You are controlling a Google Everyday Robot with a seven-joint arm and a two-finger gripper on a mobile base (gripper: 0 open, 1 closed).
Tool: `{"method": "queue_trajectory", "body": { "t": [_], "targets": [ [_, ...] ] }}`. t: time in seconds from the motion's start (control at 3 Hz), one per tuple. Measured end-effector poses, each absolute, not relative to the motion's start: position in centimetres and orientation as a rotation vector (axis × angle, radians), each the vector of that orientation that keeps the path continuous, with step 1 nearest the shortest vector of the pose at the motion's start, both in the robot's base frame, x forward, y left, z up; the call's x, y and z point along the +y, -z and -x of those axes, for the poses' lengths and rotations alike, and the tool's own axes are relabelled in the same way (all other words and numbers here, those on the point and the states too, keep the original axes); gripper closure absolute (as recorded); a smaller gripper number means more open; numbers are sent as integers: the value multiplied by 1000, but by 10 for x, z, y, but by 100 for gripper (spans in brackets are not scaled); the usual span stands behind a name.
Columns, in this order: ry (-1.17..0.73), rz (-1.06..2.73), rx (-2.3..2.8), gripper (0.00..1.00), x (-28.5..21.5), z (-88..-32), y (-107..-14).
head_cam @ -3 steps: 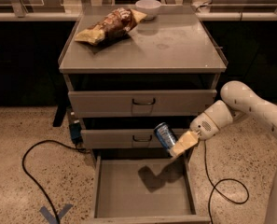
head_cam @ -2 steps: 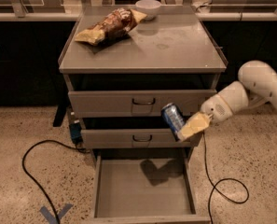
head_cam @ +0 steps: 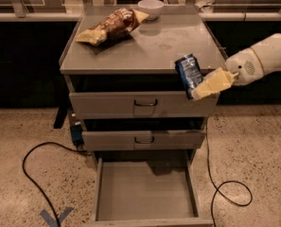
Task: Pick pepsi can from bottom drawer and place on counter
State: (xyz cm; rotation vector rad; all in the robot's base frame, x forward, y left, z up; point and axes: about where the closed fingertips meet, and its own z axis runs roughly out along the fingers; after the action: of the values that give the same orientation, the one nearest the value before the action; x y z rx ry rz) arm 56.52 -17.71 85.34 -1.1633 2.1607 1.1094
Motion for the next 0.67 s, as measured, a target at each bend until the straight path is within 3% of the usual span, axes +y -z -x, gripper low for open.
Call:
{"method": "queue_trajectory", "body": {
  "t": [0.67],
  "targets": [
    [-1087, 1157, 2142, 100, -178, -572, -860]
  ]
}}
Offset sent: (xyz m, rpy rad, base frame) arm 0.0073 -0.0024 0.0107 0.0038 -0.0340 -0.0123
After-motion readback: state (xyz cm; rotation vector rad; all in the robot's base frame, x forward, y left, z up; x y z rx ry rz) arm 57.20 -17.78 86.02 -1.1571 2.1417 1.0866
